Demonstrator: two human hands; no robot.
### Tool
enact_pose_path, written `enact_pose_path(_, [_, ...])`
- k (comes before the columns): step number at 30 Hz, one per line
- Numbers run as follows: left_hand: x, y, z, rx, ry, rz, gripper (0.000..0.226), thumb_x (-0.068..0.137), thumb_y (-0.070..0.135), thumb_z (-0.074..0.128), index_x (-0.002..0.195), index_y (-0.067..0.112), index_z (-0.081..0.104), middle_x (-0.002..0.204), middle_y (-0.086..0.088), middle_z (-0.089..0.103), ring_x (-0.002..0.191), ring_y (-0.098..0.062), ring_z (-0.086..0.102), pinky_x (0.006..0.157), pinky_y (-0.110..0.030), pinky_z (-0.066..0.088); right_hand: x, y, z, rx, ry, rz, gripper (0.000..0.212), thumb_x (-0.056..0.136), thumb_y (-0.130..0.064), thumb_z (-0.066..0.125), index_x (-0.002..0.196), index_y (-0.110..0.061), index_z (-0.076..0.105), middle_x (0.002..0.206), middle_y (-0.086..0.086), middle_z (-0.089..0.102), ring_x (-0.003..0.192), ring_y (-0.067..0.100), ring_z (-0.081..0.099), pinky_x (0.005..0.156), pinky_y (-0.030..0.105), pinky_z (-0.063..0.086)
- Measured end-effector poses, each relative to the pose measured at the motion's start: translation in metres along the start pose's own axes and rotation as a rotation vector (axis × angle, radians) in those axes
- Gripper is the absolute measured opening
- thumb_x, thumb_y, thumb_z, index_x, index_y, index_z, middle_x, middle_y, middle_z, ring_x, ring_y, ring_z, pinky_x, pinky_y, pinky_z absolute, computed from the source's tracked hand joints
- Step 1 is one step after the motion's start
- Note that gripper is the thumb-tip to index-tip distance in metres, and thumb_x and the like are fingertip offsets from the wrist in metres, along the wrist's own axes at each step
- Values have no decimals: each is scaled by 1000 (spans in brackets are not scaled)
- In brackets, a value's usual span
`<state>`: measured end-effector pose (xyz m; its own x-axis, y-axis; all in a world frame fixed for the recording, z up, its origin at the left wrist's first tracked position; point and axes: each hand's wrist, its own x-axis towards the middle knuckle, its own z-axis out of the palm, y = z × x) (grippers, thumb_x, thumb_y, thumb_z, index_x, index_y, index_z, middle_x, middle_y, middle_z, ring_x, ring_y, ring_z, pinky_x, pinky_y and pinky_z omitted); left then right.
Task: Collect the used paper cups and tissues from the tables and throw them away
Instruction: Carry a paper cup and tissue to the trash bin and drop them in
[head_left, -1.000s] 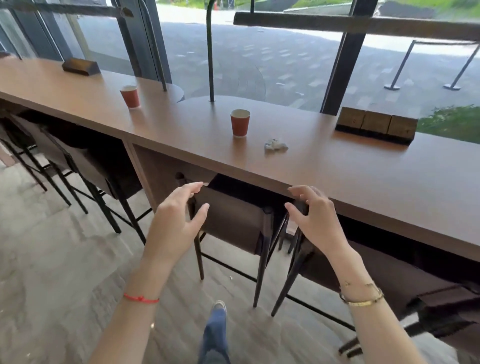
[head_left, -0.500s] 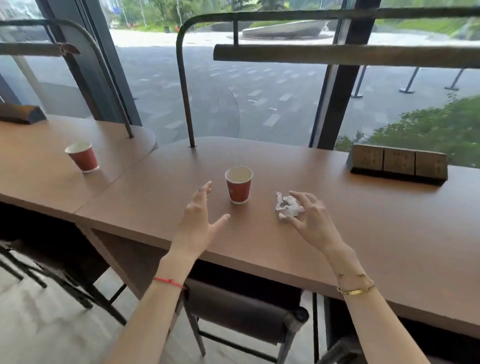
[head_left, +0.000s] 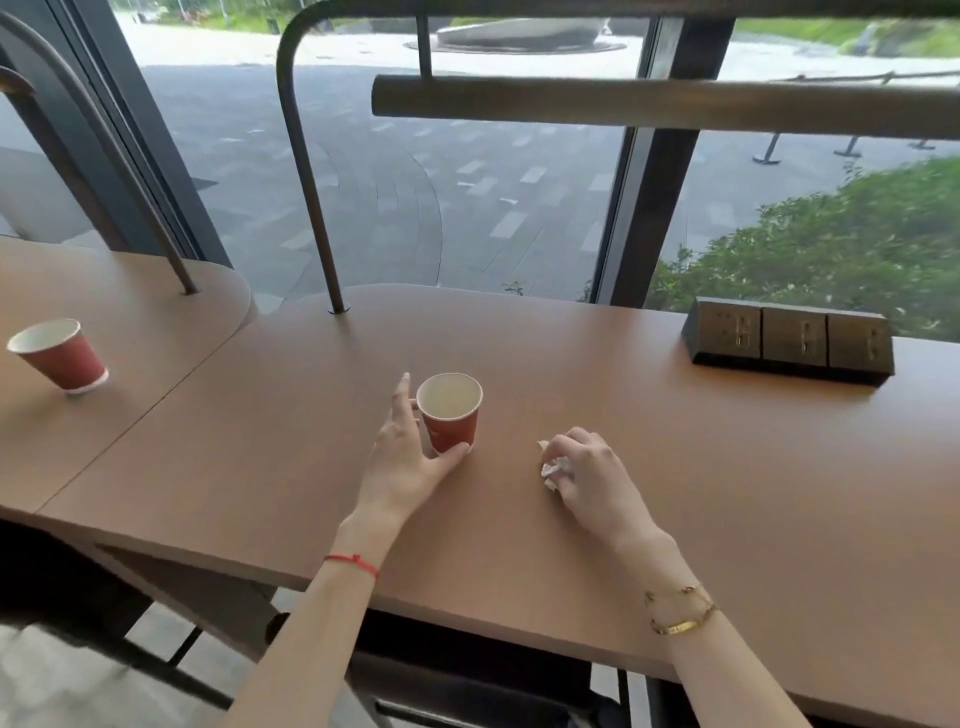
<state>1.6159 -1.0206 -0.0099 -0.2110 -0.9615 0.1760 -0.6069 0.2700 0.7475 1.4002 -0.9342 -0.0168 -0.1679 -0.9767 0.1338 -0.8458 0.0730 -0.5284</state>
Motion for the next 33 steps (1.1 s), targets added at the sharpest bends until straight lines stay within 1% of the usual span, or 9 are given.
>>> enact_pose_path(7, [-1, 4, 6, -24, 95, 9, 85, 72, 28, 84, 143, 17, 39, 126, 1, 59, 111, -15, 57, 90, -20, 40, -6, 0, -7, 191, 33, 0, 17, 79, 4, 59, 77, -13, 65, 86, -3, 60, 100, 20, 64, 77, 37, 52])
enact_pose_path(11, [-36, 12, -8, -39, 177, 11, 71, 70, 28, 84, 131, 20, 48, 118, 5, 59, 98, -8, 57, 88, -24, 46, -15, -3, -13, 238, 40, -59, 19, 76, 4, 65, 76, -14, 64, 87, -10, 59, 97, 12, 66, 76, 33, 53])
enact_pose_path(15, [-92, 13, -28, -19, 275, -59, 70, 69, 29, 85, 128, 23, 49, 116, 8, 58, 98, -6, 57, 90, -27, 49, -30, -14, -13, 252, -8, -169, 18, 78, 4, 66, 79, -14, 66, 92, -5, 63, 98, 12, 66, 74, 32, 54])
enact_pose_path(18, [-147, 13, -41, -12, 346, -127, 70, 69, 30, 85, 128, 27, 48, 118, 9, 59, 101, 3, 56, 89, -18, 48, -48, -27, -8, 273, -73, -267, 19, 81, 1, 65, 82, -18, 66, 95, -9, 63, 91, 5, 65, 71, 20, 52])
enact_pose_path(20, [-186, 13, -47, 0, 393, -179, 70, 69, 29, 85, 128, 27, 48, 120, 10, 60, 106, -4, 58, 92, -20, 49, -63, -37, -3, 281, -137, -329, 20, 81, -1, 64, 84, -21, 66, 96, -12, 61, 84, -1, 62, 67, 9, 45])
enact_pose_path(25, [-282, 15, -59, 62, 566, -291, 67, 68, 32, 85, 122, 36, 46, 112, 24, 58, 100, 3, 59, 83, -2, 42, -98, -71, 18, 311, -297, -504, 17, 84, -7, 65, 89, -23, 64, 97, -9, 63, 81, 1, 58, 65, 7, 39])
enact_pose_path(27, [-320, 16, -63, 94, 632, -356, 68, 68, 36, 84, 125, 34, 46, 115, 17, 61, 102, -3, 60, 85, -8, 45, -114, -88, 27, 340, -351, -572, 15, 85, -11, 67, 92, -23, 61, 96, -10, 63, 79, -1, 57, 62, 6, 39])
enact_pose_path(30, [-378, 15, -71, 127, 758, -460, 68, 68, 41, 81, 125, 33, 45, 117, 10, 62, 101, -13, 63, 85, -26, 52, -141, -117, 42, 344, -430, -677, 17, 85, -15, 69, 94, -26, 60, 95, -14, 63, 83, -2, 57, 65, 6, 41])
enact_pose_path(33, [-441, 19, -77, 140, 873, -563, 69, 68, 41, 80, 126, 33, 44, 116, 13, 61, 101, -11, 62, 84, -22, 48, -176, -149, 56, 350, -530, -786, 18, 84, -16, 69, 94, -27, 59, 94, -18, 61, 87, -3, 55, 69, 6, 42])
